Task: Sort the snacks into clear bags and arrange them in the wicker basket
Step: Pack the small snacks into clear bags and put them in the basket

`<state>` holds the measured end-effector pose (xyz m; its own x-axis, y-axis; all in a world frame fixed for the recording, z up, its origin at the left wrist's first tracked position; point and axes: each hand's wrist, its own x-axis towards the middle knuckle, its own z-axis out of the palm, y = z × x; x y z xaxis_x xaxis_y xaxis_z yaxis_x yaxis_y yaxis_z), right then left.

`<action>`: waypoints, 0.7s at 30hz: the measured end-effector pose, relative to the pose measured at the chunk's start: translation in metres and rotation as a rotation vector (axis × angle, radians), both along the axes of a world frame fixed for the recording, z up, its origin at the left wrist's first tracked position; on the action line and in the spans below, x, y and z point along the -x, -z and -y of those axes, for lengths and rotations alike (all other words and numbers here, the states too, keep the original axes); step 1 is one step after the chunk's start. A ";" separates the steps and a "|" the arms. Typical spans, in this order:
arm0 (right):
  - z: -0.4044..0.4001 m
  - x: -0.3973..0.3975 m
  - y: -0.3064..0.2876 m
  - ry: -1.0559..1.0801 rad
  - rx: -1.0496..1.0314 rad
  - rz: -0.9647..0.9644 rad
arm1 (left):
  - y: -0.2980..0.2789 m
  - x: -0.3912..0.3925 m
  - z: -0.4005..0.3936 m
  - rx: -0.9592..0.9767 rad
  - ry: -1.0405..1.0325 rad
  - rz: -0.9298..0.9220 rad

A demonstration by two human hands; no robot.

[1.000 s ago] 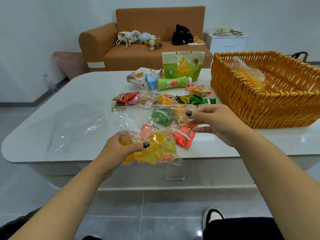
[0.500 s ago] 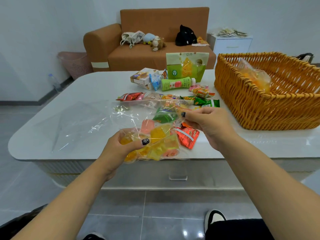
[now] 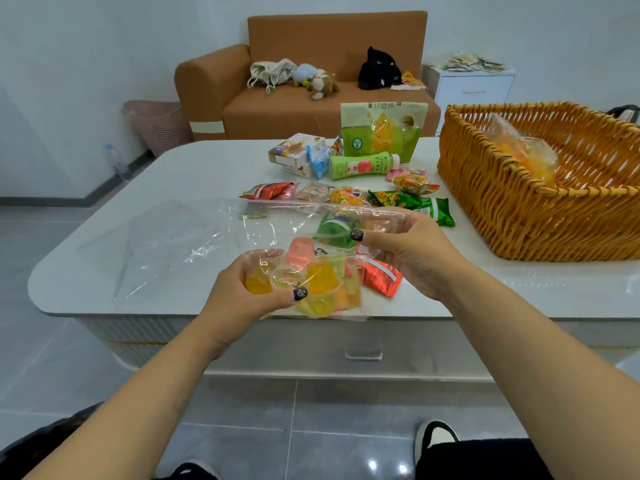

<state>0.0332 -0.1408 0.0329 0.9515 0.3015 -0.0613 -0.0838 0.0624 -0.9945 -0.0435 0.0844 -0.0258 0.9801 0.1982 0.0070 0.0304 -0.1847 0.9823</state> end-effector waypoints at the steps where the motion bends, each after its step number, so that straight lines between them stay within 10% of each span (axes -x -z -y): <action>1: -0.001 0.002 0.000 -0.018 0.024 0.025 | 0.000 0.001 0.000 -0.008 0.013 -0.004; 11: -0.005 0.004 -0.005 0.068 0.087 0.137 | 0.000 0.001 0.002 -0.005 0.038 -0.006; 21: 0.009 0.001 -0.005 0.055 0.752 0.692 | -0.001 -0.001 0.005 -0.230 0.045 -0.004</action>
